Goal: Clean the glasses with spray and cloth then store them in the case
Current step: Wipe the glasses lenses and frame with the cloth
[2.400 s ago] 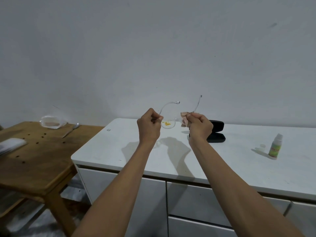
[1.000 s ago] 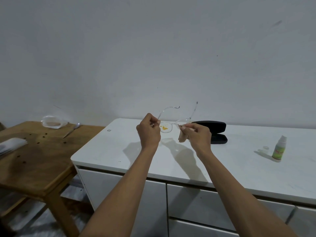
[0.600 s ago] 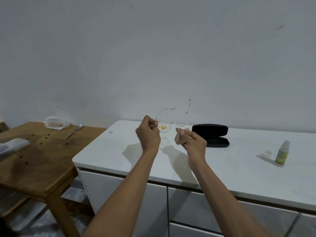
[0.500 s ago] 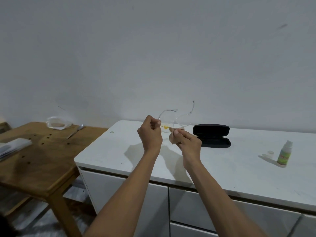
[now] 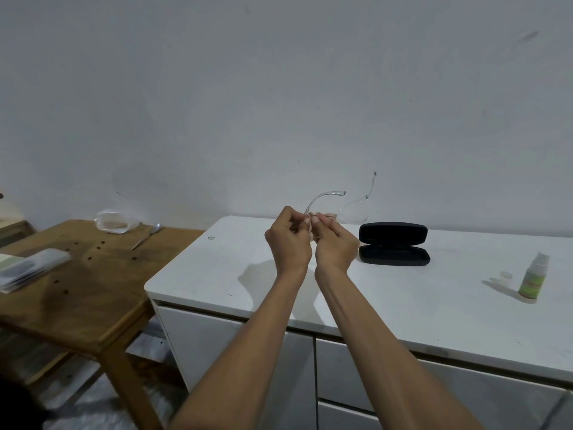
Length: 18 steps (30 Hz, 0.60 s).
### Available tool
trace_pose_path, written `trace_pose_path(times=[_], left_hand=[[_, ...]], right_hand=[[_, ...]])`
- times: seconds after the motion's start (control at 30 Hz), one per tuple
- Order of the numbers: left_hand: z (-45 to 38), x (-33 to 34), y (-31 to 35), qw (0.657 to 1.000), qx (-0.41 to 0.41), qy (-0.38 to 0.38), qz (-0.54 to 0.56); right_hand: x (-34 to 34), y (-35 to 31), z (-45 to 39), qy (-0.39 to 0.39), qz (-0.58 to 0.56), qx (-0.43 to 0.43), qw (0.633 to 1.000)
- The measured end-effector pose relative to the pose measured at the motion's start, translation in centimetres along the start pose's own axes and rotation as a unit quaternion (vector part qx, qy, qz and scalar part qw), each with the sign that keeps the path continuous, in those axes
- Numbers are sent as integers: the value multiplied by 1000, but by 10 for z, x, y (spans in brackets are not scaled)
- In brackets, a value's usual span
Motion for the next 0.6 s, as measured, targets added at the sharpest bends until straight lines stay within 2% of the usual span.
trace_pose_path(times=[0.13,0.33,0.4,0.6], left_hand=[[-5,-3,-8,1000,-10,4,-2],[-8,0,-26,999,-28,-29,-9],[-9,2,-25,999,-19,-51,-8],[-6,6,-19,996,-11,-88,0]], right_hand=[[7,-1,-6,-95,69,34,992],[-1,-7,-2,-150,136,57,978],[-5,-12,-3,-140,148,46,978],[-16,-22,-1,-45,158,-21,986]])
Point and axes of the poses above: each hand's wrist, its own z-axis away from the middle knuckle, its own x-axis out of the palm, y = z × x, the point moved 9 cm from there along -z, towards the middle knuckle, and after that the axes turned 8 degrees about -z, right-handed, at the moved point
